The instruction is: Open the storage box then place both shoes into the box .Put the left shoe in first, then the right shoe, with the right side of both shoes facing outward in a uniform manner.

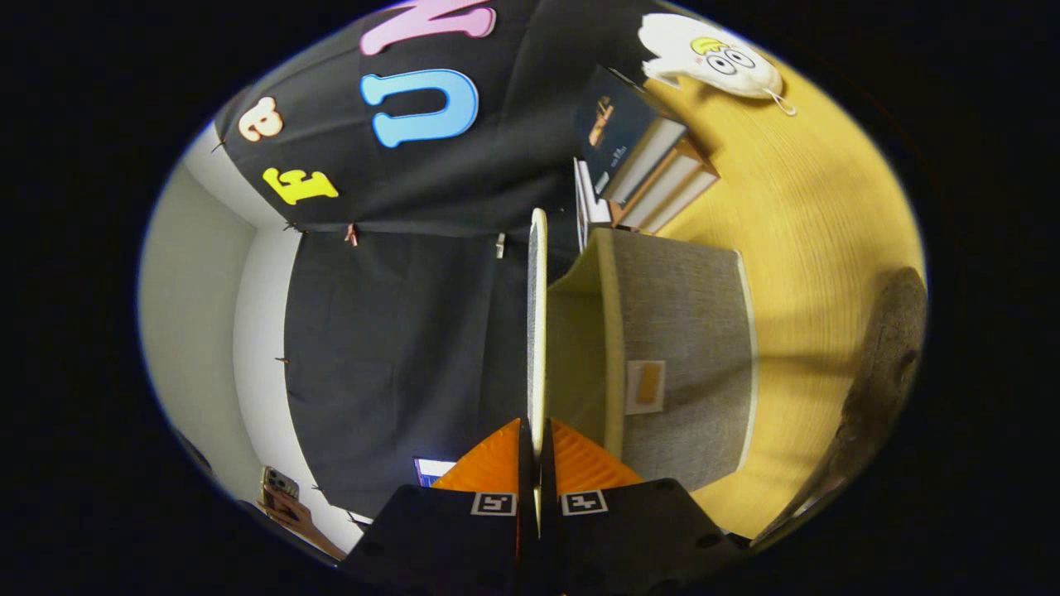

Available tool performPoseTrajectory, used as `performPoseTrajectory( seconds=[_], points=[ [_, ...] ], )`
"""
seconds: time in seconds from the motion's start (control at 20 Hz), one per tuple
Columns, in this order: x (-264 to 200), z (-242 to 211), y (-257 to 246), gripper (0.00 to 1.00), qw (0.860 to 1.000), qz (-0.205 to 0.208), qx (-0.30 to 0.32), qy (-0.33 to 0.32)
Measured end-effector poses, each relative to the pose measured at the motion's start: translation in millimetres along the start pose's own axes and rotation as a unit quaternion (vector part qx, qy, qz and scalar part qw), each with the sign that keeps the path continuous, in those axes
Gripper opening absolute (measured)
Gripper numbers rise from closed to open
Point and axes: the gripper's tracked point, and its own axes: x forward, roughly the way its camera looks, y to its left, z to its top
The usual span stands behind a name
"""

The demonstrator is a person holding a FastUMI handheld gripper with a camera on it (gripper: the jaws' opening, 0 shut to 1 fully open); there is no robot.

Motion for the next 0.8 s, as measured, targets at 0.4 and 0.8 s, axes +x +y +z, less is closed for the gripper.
performPoseTrajectory(
  seconds=[0.4,0.8],
  points=[
    [52.1,-21.5,78.6,0.06,0.990,-0.040,-0.135,-0.019],
    [146.8,-50.2,124.0,0.07,0.980,-0.046,-0.190,-0.035]
  ],
)
